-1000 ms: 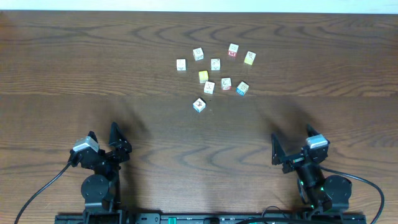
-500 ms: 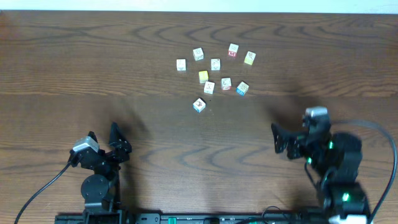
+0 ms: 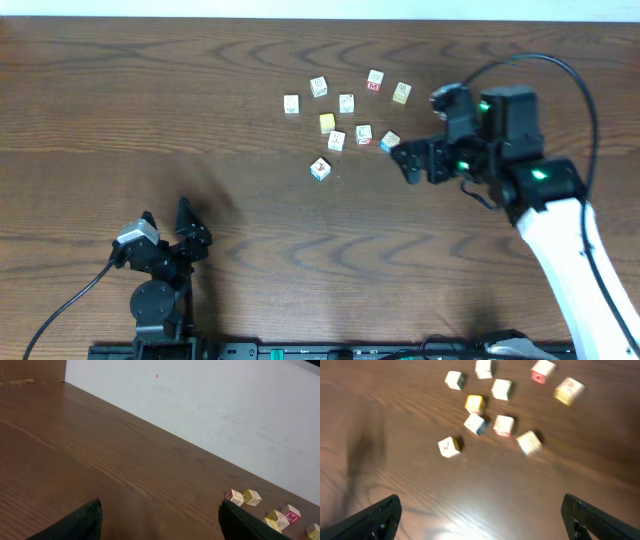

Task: Lift 3 blocks
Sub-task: 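Move the right gripper forward over the block cluster toward the Y block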

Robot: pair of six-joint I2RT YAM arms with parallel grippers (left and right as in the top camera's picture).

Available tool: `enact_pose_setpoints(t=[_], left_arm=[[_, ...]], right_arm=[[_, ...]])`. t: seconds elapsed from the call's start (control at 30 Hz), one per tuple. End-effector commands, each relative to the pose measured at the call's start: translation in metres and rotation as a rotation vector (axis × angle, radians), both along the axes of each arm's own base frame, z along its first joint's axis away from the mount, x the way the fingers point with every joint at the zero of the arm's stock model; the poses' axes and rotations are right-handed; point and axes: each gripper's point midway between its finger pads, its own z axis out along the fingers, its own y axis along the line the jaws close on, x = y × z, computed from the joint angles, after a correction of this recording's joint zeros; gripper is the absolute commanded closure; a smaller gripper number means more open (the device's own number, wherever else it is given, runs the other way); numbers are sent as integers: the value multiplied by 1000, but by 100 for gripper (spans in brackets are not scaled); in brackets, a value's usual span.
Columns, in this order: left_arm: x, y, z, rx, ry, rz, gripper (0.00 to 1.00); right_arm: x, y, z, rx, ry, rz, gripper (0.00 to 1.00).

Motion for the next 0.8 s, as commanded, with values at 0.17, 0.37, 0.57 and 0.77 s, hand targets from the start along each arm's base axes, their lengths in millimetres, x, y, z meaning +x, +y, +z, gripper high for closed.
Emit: enact_pose_setpoints(t=[0.17, 0.37, 0.57, 0.77], left_arm=[[-2, 3, -17, -2, 54, 18, 25], [-2, 3, -17, -2, 54, 18, 25], [-2, 3, -17, -2, 54, 18, 25], [-2, 3, -17, -2, 54, 18, 25]], right_arm=[[50, 11, -68, 16, 155, -208, 11], [67, 9, -126, 25, 288, -350, 16], [77, 5, -163, 18, 343, -478, 18], [87, -6, -172, 7, 329, -622, 24]])
